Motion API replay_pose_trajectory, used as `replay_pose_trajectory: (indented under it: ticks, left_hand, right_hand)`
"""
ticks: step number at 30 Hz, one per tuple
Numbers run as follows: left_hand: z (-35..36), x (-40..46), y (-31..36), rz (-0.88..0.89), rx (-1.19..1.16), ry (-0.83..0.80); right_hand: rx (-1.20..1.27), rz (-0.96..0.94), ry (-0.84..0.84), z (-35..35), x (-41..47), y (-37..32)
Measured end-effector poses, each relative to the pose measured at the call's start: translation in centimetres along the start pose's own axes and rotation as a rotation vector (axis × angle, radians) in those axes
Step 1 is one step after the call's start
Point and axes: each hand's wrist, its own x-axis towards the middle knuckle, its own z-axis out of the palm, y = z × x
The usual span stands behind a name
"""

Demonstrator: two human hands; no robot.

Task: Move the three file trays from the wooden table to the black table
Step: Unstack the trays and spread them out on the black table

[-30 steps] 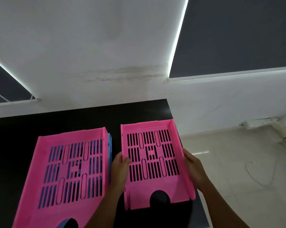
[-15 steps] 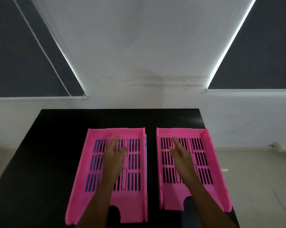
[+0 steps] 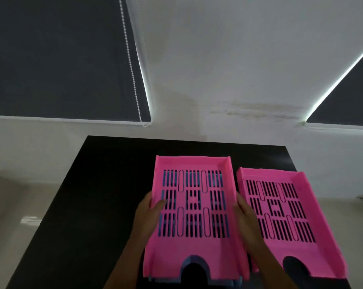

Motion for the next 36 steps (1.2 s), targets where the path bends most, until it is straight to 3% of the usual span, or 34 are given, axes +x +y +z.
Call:
replay_pose_trajectory:
  ticks: [5, 13, 22, 26, 31, 36]
  left_hand:
    - [-7.7, 1.9, 2.8, 0.080, 0.023, 0.022]
    - [-22.4, 4.2, -0.4, -0.004, 0.127, 0.327]
    - [-24.4, 5.7, -5.2, -0.050, 0.210, 0.282]
    - [-24.0, 6.0, -6.0, -0.074, 0.270, 0.253]
    - [-20.9, 5.8, -5.1, 0.059, 0.450, 0.387]
    - [-10.2, 3.2, -5.3, 0.065, 0.428, 0.027]
  right_hand:
    - [0.078, -0.060, -0.042, 6.4, -0.6, -4.9]
    - [-0.005, -0.032, -0.368, 22.0, -1.2, -6.0]
    - [-0.113, 0.127, -0.471, 26.1, -0.8, -3.5]
    - [-0.197, 0.125, -0.434, 26.2, -0.8, -3.5]
    - [-0.201, -0.041, -0.368, 23.4, -0.5, -4.2]
    - [-0.313, -0.166, 0.149, 13.0, 1.1, -2.3]
